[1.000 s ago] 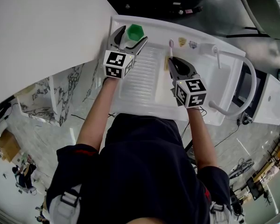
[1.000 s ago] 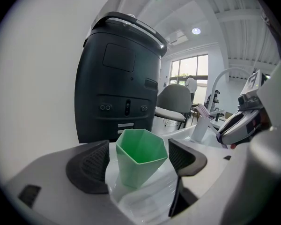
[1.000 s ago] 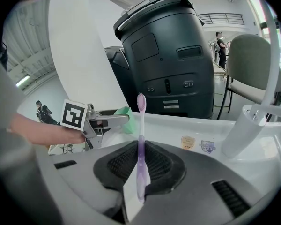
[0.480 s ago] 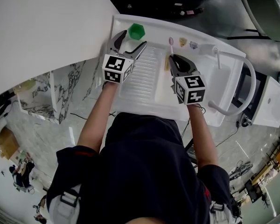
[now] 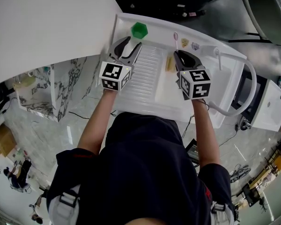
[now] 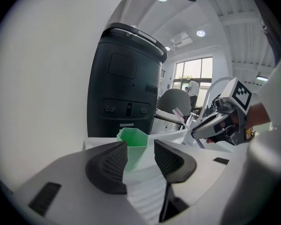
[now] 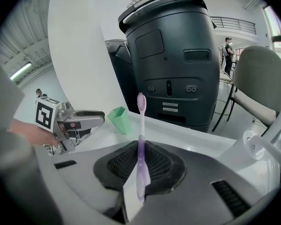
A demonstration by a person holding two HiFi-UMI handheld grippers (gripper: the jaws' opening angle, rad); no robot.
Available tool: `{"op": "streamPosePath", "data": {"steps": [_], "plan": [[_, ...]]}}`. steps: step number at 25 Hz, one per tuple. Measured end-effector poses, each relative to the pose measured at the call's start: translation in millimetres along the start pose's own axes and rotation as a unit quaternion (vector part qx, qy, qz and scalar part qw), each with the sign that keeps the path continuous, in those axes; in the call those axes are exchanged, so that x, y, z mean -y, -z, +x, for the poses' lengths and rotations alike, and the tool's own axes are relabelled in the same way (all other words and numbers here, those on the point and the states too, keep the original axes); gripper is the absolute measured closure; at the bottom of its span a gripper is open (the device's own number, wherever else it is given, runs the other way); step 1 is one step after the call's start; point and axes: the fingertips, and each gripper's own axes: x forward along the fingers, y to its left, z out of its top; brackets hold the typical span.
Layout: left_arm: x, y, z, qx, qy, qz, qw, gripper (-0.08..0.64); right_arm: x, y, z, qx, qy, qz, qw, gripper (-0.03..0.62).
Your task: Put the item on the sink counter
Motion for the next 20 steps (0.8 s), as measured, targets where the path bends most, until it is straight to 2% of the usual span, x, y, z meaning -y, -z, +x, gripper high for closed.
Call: {"op": "streamPosePath", "data": {"steps": [8,13,20], "plan": [[16,3,-7,0.003,0.006,0.003,1.0,0.51,18,-23,1,-0.013,0.022,-0.063,0.998,0.529],[31,17,-10,-0.016,0.013,0.007,0.9998,0.537,18,-29,11,-0.052,0.0,-0.105,0.993,0.529],[52,30,-11,-0.032,0.051,0.006,0.9982,0.546,17,-26,27,-0.102,-0.004,-0.162,0.982,0.529]]}}
